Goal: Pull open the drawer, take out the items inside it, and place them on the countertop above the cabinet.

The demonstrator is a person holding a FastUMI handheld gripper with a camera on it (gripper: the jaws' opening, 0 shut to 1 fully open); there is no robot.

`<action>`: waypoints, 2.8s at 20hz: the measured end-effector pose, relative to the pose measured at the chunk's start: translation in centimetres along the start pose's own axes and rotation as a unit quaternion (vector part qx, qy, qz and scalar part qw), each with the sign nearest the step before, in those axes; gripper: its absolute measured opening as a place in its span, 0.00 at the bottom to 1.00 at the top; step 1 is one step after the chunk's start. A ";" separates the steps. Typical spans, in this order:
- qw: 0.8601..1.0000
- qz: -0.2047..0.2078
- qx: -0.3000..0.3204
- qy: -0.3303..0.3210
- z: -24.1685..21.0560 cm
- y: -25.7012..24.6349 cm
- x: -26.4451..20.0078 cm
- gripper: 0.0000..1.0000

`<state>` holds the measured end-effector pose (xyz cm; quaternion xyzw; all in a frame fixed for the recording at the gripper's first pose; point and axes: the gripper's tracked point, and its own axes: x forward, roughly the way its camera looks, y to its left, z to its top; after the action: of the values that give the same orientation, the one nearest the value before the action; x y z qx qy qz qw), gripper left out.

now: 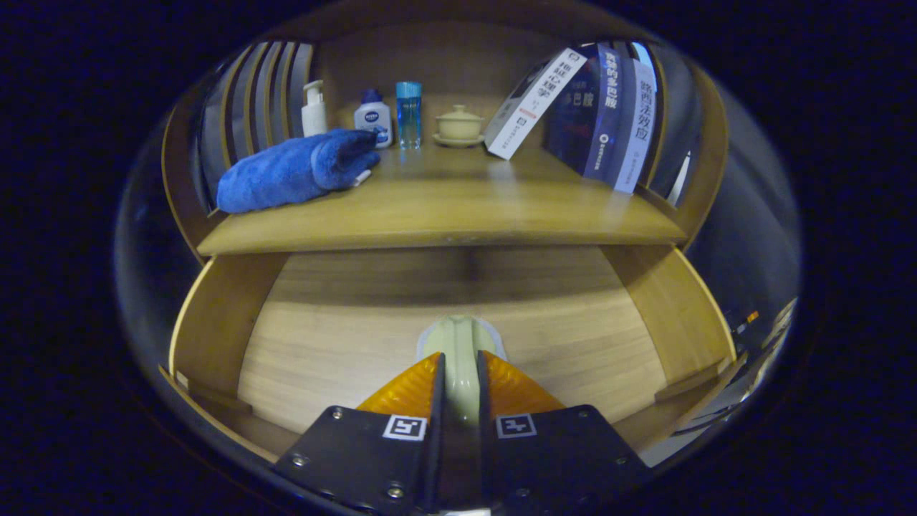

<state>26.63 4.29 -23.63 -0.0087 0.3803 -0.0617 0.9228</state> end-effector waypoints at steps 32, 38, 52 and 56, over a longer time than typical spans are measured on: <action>0.996 -0.018 0.027 -0.088 13.4 0.9 -2.1 0.21; 0.989 -0.096 0.104 -0.039 9.7 -1.0 -1.6 0.25; 0.904 -0.227 0.362 0.000 3.2 -0.3 -1.3 0.44; 0.903 -0.232 0.362 0.015 2.9 0.9 0.5 0.45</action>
<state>29.13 5.06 -21.94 0.2385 0.3328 -0.4079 0.8161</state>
